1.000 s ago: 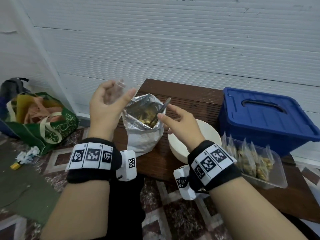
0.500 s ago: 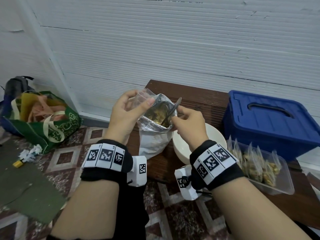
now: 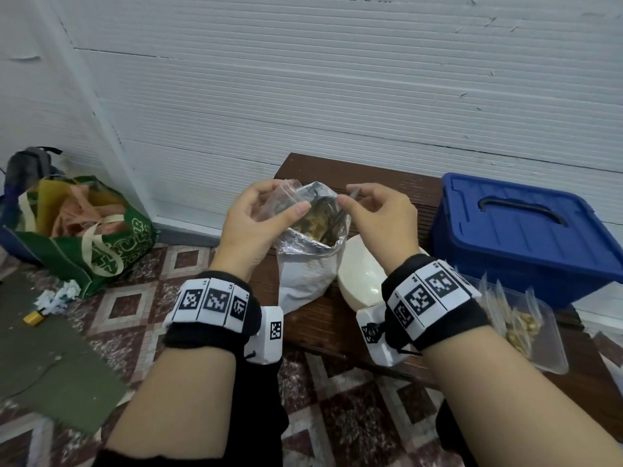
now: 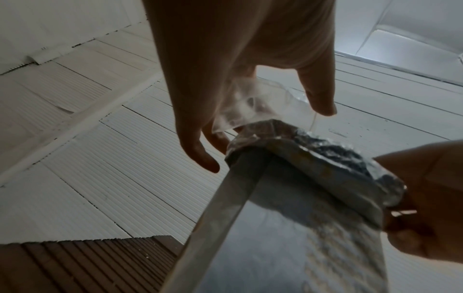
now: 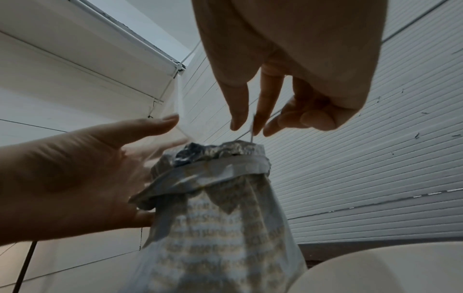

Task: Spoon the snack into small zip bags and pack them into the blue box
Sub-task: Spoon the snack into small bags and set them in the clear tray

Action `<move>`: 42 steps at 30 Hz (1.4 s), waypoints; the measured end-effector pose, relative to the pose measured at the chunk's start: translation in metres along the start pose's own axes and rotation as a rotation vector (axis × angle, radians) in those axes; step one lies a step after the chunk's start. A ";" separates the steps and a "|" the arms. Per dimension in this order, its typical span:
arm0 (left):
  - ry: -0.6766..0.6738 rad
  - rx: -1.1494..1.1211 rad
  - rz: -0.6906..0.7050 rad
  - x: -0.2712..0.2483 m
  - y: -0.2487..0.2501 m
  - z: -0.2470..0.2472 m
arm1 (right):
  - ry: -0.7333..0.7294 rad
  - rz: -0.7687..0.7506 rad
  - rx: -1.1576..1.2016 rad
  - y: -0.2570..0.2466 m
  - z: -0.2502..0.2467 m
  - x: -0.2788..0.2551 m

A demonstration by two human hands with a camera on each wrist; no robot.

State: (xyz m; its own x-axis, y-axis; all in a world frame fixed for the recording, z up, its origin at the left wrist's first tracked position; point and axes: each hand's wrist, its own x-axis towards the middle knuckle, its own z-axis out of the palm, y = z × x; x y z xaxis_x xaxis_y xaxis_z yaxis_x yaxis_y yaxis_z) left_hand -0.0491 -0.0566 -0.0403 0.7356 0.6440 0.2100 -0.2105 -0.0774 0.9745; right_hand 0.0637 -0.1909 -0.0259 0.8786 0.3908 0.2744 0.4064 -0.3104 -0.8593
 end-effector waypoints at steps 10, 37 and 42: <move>-0.003 0.090 0.034 -0.002 -0.002 0.001 | -0.126 -0.216 -0.283 -0.008 0.005 -0.012; 0.029 0.493 0.106 0.006 0.012 -0.013 | 0.263 0.244 0.207 0.014 -0.025 0.002; -0.077 0.580 0.008 0.023 0.025 -0.017 | 0.304 0.215 0.256 0.011 -0.036 0.019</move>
State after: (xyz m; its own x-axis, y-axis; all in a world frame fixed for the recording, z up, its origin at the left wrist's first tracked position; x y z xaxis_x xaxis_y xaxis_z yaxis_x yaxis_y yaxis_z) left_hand -0.0484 -0.0307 -0.0123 0.7846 0.5863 0.2013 0.1549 -0.4999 0.8521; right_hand 0.0935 -0.2185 -0.0144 0.9856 0.0564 0.1596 0.1653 -0.1176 -0.9792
